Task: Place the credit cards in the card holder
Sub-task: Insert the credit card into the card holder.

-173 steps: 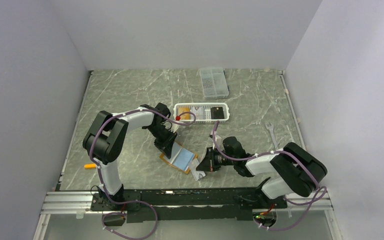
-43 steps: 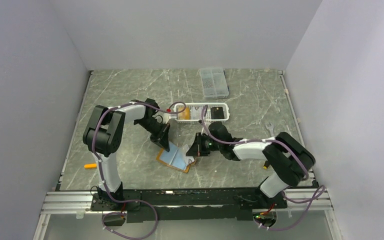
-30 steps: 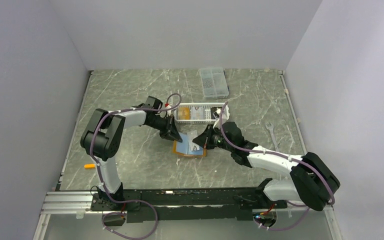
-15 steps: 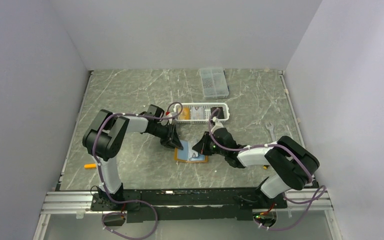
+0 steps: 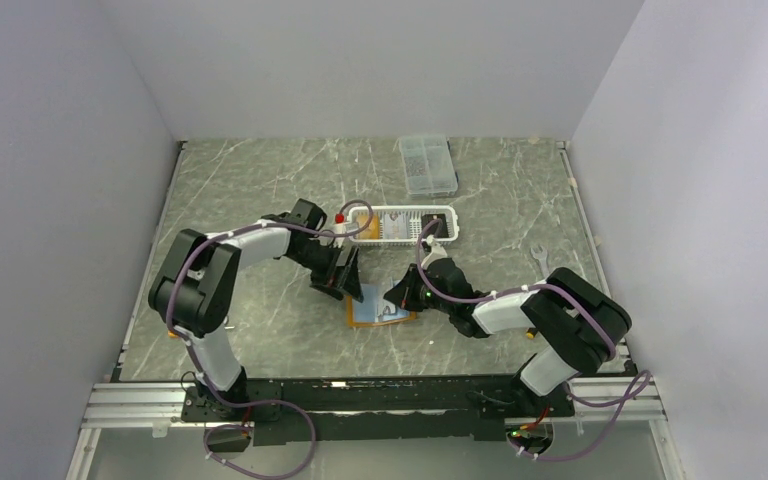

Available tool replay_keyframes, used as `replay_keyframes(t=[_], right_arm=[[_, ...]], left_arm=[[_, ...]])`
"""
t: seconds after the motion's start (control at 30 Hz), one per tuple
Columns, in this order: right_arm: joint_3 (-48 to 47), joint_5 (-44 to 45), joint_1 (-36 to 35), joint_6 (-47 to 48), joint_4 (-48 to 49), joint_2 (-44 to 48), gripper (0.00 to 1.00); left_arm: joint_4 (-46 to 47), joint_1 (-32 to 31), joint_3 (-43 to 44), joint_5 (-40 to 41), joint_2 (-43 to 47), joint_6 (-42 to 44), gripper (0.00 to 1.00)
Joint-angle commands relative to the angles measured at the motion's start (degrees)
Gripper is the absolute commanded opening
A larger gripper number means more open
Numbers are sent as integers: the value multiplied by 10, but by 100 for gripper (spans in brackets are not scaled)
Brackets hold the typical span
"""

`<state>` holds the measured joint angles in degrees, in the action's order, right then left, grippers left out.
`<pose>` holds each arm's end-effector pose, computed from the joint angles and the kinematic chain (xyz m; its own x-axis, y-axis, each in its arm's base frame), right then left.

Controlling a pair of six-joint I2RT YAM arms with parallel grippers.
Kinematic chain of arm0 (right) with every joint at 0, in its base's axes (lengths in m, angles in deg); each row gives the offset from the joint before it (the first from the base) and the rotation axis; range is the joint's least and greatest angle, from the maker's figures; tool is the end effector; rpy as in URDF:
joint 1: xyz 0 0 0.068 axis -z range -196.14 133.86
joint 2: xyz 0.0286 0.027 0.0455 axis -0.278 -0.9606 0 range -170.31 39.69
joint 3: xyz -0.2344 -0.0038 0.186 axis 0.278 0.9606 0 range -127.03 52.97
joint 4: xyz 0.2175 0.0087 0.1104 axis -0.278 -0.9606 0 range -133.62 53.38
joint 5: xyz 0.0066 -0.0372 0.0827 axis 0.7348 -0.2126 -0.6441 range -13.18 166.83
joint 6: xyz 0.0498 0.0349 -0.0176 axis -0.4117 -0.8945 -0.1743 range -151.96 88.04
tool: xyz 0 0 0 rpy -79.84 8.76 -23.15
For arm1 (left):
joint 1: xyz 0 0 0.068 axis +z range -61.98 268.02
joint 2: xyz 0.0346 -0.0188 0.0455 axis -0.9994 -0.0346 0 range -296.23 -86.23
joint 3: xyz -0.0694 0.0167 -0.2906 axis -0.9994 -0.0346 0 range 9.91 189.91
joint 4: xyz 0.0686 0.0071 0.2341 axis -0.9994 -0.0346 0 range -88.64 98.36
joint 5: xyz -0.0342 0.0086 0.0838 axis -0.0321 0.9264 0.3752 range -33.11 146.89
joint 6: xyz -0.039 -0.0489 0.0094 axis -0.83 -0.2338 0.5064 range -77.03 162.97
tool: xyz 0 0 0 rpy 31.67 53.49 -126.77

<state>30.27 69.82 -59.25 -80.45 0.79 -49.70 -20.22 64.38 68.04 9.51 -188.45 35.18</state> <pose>0.1918 0.1876 0.1608 -0.8028 0.2667 -0.5333 -0.2335 0.6823 0.6927 0.2767 -0.1600 0.1817 -0.9305 0.3070 -0.1999 0.3494 0.5794 -0.7364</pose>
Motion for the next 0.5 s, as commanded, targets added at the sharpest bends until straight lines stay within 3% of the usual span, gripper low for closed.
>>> replay_keyframes(t=[0.0,0.23,0.47], right_arm=[[10,5,-1,15,-13,-4,0],[0,2,-5,19,-27,-4,0],[-3,0,-7,30,-38,-2,0]], left_arm=[[-95,3,18,48,43,139,99],[-170,0,72,65,117,259,99],[-216,-14,180,170,168,346,99]])
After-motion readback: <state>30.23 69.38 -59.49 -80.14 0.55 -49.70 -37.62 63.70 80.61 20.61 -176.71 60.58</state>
